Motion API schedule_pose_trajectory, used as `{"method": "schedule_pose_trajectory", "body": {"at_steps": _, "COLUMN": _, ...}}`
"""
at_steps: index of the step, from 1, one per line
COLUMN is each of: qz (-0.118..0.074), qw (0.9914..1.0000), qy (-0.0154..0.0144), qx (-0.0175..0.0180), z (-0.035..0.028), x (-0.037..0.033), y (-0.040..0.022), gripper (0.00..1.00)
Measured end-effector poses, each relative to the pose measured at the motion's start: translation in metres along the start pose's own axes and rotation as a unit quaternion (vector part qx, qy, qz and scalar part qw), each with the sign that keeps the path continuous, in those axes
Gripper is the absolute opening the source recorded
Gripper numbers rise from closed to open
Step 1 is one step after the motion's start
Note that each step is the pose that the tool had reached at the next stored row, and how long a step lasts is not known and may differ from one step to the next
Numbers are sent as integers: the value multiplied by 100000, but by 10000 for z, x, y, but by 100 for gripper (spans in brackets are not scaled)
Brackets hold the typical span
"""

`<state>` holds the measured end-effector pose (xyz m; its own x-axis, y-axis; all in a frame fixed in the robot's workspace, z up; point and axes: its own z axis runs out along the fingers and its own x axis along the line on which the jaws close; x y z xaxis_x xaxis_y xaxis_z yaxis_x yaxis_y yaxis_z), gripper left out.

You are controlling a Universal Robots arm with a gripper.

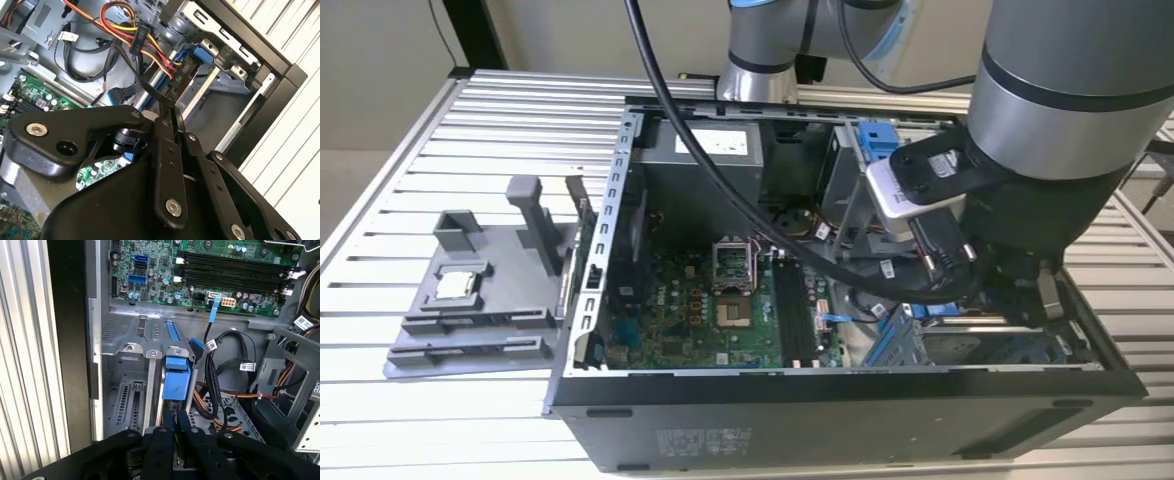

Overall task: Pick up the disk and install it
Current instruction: 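Insert the second disk wire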

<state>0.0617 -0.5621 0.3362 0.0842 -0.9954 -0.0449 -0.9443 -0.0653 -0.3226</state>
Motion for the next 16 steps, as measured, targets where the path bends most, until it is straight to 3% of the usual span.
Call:
{"method": "schedule_pose_trajectory", "body": {"at_steps": 4, "qz": 707, "qw": 99997, "qy": 244, "qx": 31, "z": 22, "x": 1, "y": 6, "gripper": 0}}
{"method": "schedule_pose_trajectory", "body": {"at_steps": 16, "qz": 1567, "qw": 99986, "qy": 509, "qx": 91, "z": 31, "x": -26, "y": 7, "gripper": 0}}
